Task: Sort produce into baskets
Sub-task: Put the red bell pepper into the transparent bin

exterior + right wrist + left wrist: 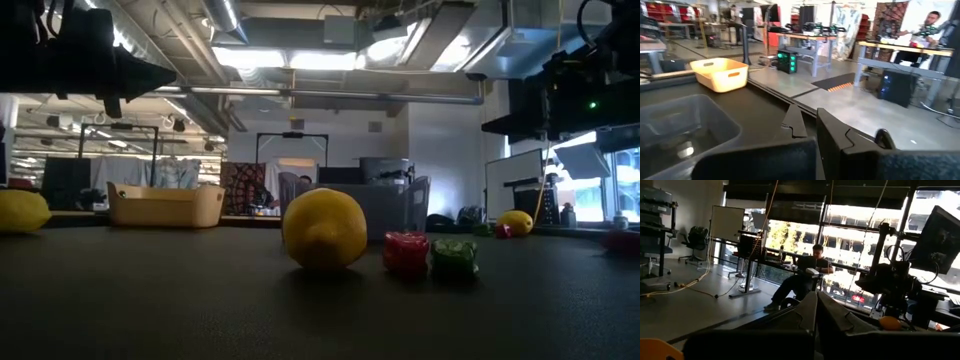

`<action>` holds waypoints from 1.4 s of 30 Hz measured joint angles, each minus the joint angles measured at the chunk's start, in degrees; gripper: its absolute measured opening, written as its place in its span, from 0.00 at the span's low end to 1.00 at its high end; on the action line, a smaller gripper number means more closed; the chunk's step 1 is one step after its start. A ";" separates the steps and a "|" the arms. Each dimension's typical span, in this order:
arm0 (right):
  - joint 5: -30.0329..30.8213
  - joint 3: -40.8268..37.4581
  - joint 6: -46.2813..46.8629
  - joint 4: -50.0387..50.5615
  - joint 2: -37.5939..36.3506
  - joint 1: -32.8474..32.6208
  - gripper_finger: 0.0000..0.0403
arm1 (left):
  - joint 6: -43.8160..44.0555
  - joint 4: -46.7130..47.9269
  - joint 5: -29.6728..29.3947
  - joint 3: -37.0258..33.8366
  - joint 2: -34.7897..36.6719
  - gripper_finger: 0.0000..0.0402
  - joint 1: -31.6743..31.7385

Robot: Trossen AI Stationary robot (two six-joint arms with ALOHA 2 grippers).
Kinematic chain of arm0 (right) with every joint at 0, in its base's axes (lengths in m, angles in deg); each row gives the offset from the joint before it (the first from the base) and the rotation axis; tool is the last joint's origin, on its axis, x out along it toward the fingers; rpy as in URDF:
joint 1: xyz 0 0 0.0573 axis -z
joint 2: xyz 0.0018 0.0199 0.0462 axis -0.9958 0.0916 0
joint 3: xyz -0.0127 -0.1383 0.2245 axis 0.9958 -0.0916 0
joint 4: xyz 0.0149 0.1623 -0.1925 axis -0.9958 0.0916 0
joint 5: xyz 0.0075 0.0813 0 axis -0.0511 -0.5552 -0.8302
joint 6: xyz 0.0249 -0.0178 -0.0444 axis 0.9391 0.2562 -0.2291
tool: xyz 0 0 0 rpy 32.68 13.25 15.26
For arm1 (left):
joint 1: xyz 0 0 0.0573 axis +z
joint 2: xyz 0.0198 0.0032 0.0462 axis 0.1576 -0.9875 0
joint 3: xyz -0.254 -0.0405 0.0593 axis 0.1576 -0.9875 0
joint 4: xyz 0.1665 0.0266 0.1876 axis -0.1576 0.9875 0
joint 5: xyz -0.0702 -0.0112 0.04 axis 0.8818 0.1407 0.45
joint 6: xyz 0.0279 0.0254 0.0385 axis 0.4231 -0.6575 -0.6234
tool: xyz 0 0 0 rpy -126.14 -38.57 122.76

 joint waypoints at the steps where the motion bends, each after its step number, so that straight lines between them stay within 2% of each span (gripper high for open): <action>1: 1.06 0.00 0.70 -0.08 0.26 0.00 0.01 | -0.02 0.00 0.00 0.00 0.00 0.01 0.01; 7: 3.93 0.79 1.76 1.58 1.68 0.00 0.01 | -0.20 0.00 0.00 0.00 0.00 0.01 0.04; 12: 7.78 7.85 4.38 9.81 5.72 0.00 0.01 | -1.33 0.00 0.00 0.00 0.00 0.01 0.04; 21: 13.81 22.96 6.05 22.27 19.79 0.41 0.01 | -1.55 0.00 0.00 0.00 0.00 0.01 0.04; 25: 14.60 29.68 5.78 29.37 26.61 4.07 0.01 | -1.55 0.21 0.00 0.00 0.00 0.01 0.04; 31: 7.84 36.42 6.27 39.02 34.24 12.71 0.01 | -1.51 2.12 0.00 -0.02 -0.02 0.01 0.04; 38: -2.09 37.11 9.95 39.75 39.60 21.53 0.01 | -1.70 2.14 0.00 -0.02 -0.02 0.01 0.04; 42: -4.54 37.11 11.63 40.75 42.89 25.05 0.08 | -1.31 2.14 0.00 -0.02 -0.02 0.01 0.04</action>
